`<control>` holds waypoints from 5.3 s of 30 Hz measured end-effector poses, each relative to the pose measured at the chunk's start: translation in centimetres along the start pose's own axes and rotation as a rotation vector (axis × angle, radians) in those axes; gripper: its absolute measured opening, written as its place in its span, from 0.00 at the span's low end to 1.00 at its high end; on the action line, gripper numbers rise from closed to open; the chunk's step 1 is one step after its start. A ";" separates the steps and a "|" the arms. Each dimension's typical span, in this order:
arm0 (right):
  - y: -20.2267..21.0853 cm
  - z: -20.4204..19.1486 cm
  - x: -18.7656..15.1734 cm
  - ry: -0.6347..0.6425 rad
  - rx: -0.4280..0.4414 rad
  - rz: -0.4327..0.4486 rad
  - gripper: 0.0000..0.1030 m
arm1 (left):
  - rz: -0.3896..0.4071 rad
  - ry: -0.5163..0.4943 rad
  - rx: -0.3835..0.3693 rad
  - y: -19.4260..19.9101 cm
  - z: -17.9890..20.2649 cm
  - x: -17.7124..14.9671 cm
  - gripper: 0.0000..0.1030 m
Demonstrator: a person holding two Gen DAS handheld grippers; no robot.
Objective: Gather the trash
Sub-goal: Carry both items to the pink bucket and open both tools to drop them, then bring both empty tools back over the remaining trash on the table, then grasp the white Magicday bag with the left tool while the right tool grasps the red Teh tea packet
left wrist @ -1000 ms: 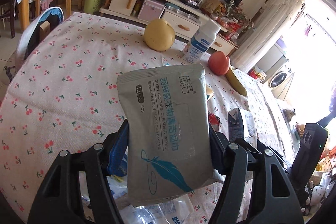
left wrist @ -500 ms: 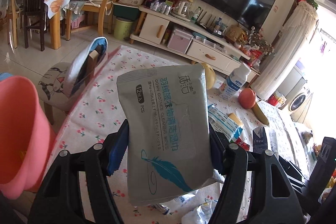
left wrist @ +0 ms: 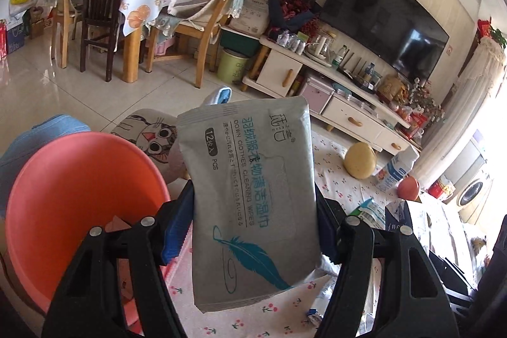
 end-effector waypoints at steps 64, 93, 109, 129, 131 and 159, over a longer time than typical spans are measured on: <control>0.2 -4.3 -4.8 0.347 -0.166 0.167 0.95 | 0.102 -0.097 0.196 1.3 -4.8 0.9 0.92; 4.8 9.9 -4.3 0.181 -0.223 0.127 0.95 | -0.018 -0.260 -0.072 -2.5 10.5 -2.4 0.92; 8.2 19.4 -0.4 -0.097 -0.226 0.147 0.95 | -0.139 -0.397 -0.217 -4.7 18.1 -5.4 0.92; 0.7 21.4 -1.0 -0.083 -0.193 -0.067 0.95 | -0.388 -0.702 -0.365 -6.3 18.5 -13.2 0.92; 0.1 21.5 -1.0 -0.082 -0.187 -0.075 0.95 | -0.399 -0.683 -0.364 -6.7 18.2 -13.3 0.92; -3.3 21.7 -2.1 0.068 -0.340 -0.136 0.73 | -0.335 -0.646 -0.294 -7.7 17.4 -12.3 0.60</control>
Point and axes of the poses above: each gripper's, at about its wrist camera, not at the fingertips, and y roughly against the way its jaws point, z to its right, x to its top, the point moved 6 cm from there along -y, roughly the way its jaws point, and after that the axes turned 14 degrees about -y, right-handed, at the moved point
